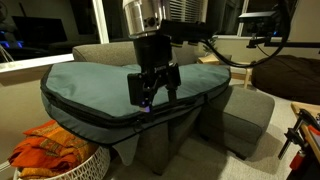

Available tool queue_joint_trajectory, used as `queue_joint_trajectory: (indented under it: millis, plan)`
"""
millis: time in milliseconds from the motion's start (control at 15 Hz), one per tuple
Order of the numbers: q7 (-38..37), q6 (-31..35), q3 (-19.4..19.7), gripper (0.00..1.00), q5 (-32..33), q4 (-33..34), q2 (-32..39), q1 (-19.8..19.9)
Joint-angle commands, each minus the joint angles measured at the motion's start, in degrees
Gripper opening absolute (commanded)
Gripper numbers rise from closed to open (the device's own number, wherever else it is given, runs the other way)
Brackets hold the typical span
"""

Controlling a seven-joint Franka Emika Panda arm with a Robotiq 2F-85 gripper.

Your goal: Close the zip from left to right

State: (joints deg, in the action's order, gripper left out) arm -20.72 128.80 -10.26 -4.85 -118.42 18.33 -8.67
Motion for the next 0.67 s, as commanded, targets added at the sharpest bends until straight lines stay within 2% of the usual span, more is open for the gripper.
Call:
queue_joint_trajectory:
  millis: [0,600]
  plan:
    - [-2.16,4.24,1.87,1.0,-1.21,0.4,2.59,-1.76]
    - [-5.13,12.87,4.3,1.0,-0.05,1.18,8.52,-4.42]
